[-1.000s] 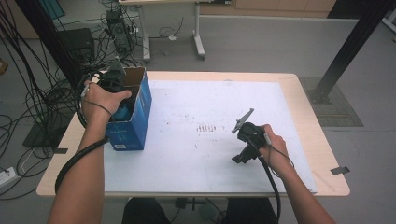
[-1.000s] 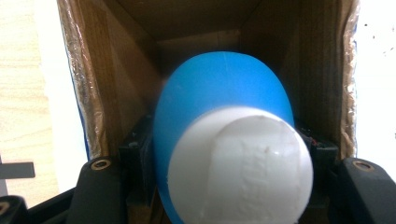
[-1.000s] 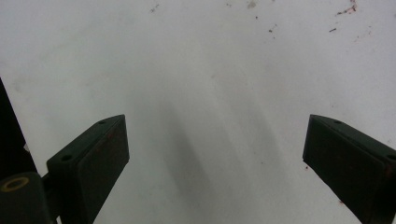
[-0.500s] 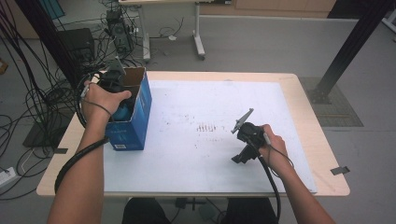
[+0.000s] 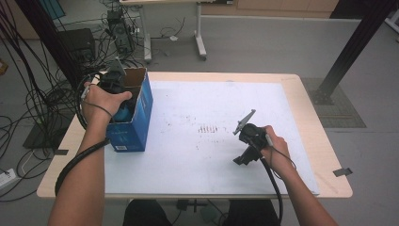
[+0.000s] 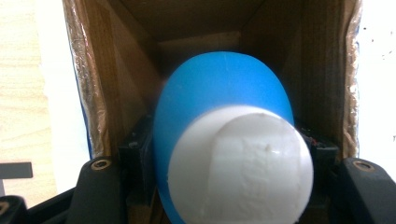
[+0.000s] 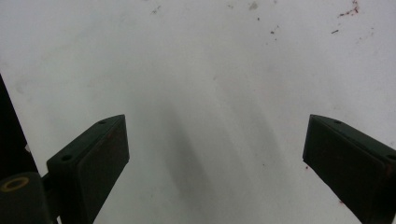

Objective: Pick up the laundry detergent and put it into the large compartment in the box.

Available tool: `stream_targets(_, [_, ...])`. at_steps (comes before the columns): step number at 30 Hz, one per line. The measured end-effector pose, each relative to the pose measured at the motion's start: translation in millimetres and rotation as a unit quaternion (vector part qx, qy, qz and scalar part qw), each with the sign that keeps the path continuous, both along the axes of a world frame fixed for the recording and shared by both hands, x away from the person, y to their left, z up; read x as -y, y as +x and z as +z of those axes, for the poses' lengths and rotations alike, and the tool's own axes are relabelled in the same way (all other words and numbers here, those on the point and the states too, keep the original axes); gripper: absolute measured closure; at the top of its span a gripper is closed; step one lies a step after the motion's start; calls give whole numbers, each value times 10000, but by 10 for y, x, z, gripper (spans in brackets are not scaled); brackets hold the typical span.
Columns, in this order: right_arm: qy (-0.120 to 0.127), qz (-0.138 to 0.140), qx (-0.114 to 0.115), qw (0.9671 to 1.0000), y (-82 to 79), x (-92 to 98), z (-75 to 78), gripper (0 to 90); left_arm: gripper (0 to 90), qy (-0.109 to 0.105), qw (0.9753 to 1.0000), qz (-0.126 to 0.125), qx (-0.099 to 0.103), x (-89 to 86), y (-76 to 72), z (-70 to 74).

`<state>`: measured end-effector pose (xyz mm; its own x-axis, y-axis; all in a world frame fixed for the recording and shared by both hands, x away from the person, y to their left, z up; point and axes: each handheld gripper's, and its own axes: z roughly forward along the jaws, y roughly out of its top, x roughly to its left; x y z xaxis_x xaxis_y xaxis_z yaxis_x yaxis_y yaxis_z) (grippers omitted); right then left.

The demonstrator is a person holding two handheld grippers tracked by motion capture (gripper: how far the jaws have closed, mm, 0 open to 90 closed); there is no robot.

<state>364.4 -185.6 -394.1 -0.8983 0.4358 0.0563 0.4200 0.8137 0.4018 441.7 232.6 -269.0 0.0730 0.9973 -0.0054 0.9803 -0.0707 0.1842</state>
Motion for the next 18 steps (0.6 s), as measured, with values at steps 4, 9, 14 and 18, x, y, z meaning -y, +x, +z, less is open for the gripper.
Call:
stream_targets(4, [-1,3,-2,10000,-1,-3,-2,68,375,-9,10000,-2,5,-1,2,-2])
stream_targets(9, [58,17,-11,10000,2,-10,-12,68,374,-9,10000,5,-2,7,9,-4])
stream_targets(14, [75,7,-20,10000,4,-9,-15,68,373,-41,10000,15,21,7,10,-8])
stream_targets(18, [100,-11,-36,9999,10,2,-18,68,372,-77,10000,15,17,12,14,-6])
